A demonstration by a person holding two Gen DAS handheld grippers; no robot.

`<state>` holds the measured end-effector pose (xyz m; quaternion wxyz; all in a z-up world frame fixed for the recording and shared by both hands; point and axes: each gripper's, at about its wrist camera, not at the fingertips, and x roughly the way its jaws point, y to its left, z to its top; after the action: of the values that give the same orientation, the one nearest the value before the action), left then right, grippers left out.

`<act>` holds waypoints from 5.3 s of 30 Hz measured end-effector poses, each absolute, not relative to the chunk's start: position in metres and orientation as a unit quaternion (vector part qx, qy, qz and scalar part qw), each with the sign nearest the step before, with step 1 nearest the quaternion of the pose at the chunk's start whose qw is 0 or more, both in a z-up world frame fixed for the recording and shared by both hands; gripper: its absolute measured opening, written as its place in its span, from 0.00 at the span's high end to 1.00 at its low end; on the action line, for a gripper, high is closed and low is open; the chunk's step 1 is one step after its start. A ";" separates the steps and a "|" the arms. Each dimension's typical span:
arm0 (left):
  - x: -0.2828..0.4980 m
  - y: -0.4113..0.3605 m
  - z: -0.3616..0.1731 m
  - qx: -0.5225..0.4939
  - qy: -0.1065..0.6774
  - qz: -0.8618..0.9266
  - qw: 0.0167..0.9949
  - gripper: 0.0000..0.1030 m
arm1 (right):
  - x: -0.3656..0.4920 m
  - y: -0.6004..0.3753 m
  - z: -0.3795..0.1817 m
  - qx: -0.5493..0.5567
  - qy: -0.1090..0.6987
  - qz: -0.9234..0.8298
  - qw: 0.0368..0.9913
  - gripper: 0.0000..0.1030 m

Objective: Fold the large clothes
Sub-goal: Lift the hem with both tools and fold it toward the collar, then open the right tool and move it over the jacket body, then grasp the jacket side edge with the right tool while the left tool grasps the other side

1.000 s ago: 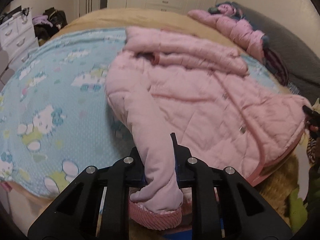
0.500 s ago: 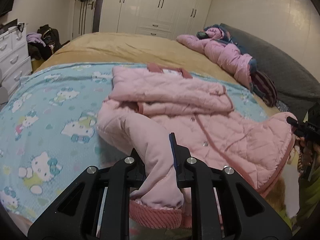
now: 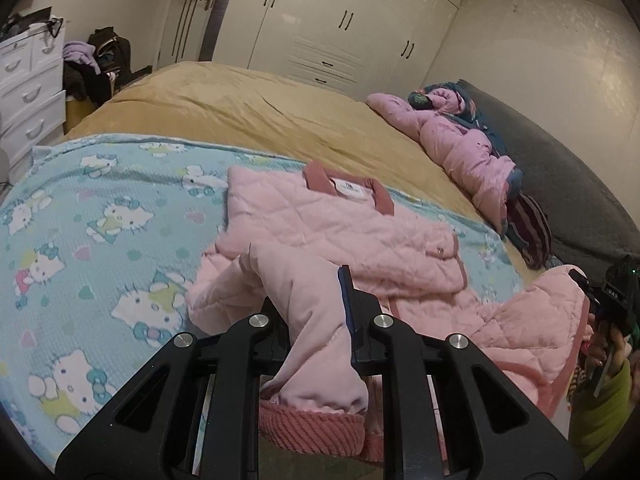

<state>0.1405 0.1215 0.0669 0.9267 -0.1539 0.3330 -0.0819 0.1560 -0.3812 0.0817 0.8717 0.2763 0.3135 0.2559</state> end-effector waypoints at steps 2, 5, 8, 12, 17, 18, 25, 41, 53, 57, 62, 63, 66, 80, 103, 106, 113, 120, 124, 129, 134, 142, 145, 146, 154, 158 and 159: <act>0.146 0.123 0.073 -0.157 0.331 -0.083 0.927 0.90 | 0.162 -0.383 0.086 0.281 0.312 0.254 0.871 0.83; 0.158 0.129 0.081 -0.164 0.329 -0.081 0.926 0.90 | 0.174 -0.385 0.095 0.285 0.307 0.251 0.873 0.83; 0.170 0.132 0.089 -0.171 0.326 -0.081 0.926 0.90 | 0.186 -0.389 0.103 0.295 0.296 0.255 0.872 0.83; 0.191 0.137 0.102 -0.167 0.328 -0.081 0.926 0.90 | 0.204 -0.394 0.116 0.297 0.288 0.250 0.876 0.83; 0.213 0.142 0.114 -0.172 0.326 -0.075 0.926 0.90 | 0.230 -0.394 0.130 0.295 0.282 0.242 0.880 0.83; 0.219 0.144 0.116 -0.176 0.325 -0.073 0.926 0.90 | 0.233 -0.394 0.131 0.295 0.280 0.242 0.881 0.83; 0.250 0.154 0.114 -0.198 0.328 -0.052 0.922 0.90 | 0.274 -0.398 0.131 0.309 0.279 0.225 0.881 0.84; 0.326 0.159 0.065 -0.187 0.368 -0.015 0.911 0.88 | 0.360 -0.390 0.085 0.289 0.338 0.165 0.880 0.83; 0.356 0.153 0.035 -0.163 0.393 0.000 0.905 0.87 | 0.402 -0.383 0.046 0.297 0.377 0.139 0.867 0.82; 0.362 0.153 0.030 -0.162 0.399 -0.001 0.903 0.87 | 0.409 -0.382 0.041 0.290 0.386 0.135 0.865 0.81; 0.369 0.154 0.022 -0.164 0.406 -0.001 0.899 0.87 | 0.416 -0.388 0.033 0.319 0.400 0.155 0.845 0.72; 0.370 0.155 0.021 -0.165 0.408 -0.002 0.898 0.87 | 0.417 -0.392 0.031 0.334 0.403 0.162 0.837 0.69; 0.374 0.156 0.017 -0.169 0.411 -0.004 0.896 0.87 | 0.418 -0.402 0.030 0.390 0.389 0.201 0.810 0.06; 0.388 0.159 0.002 -0.186 0.423 -0.007 0.887 0.82 | 0.333 -0.256 0.067 0.048 0.364 0.256 0.894 0.04; 0.331 0.188 0.046 -0.136 0.355 0.004 0.925 0.09 | 0.330 -0.195 -0.014 0.019 0.404 0.249 0.880 0.05; 0.334 0.194 0.012 -0.127 0.387 0.003 0.913 0.09 | 0.332 -0.243 0.004 0.047 0.370 0.204 0.905 0.05; 0.360 0.194 -0.047 -0.151 0.452 -0.052 0.878 0.09 | 0.377 -0.330 0.000 0.051 0.408 0.066 0.909 0.05; 0.376 0.167 -0.041 -0.118 0.437 -0.051 0.890 0.30 | 0.418 -0.343 -0.026 0.090 0.438 0.087 0.890 0.32; 0.372 0.160 -0.040 -0.106 0.426 -0.047 0.897 0.72 | 0.420 -0.331 -0.034 0.066 0.433 0.088 0.895 0.64; 0.353 0.157 -0.020 -0.066 0.388 -0.057 0.917 0.88 | 0.398 -0.332 -0.019 0.071 0.390 0.101 0.912 0.82; 0.327 0.170 0.027 -0.099 0.311 -0.072 0.943 0.89 | 0.384 -0.353 0.030 0.115 0.321 0.125 0.932 0.85; 0.354 0.181 0.053 -0.147 0.273 -0.047 0.950 0.89 | 0.407 -0.341 0.090 0.094 0.262 0.127 0.952 0.86; 0.373 0.186 0.044 -0.158 0.286 -0.031 0.945 0.89 | 0.430 -0.340 0.087 0.103 0.268 0.106 0.952 0.86; 0.380 0.185 0.040 -0.156 0.292 -0.025 0.943 0.89 | 0.438 -0.341 0.082 0.111 0.272 0.101 0.950 0.86; 0.408 0.183 0.006 -0.138 0.326 0.011 0.935 0.89 | 0.474 -0.343 0.035 0.123 0.317 0.053 0.939 0.86; 0.417 0.186 -0.013 -0.132 0.352 0.030 0.926 0.89 | 0.482 -0.345 0.005 0.105 0.344 0.029 0.933 0.86; 0.419 0.186 -0.019 -0.129 0.359 0.034 0.924 0.88 | 0.484 -0.344 -0.002 0.097 0.350 0.023 0.931 0.86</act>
<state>0.4195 0.1862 -0.0191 0.9236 -0.1289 0.3594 0.0343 0.4838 -0.3442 -0.0021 0.9313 0.0968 0.3503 0.0235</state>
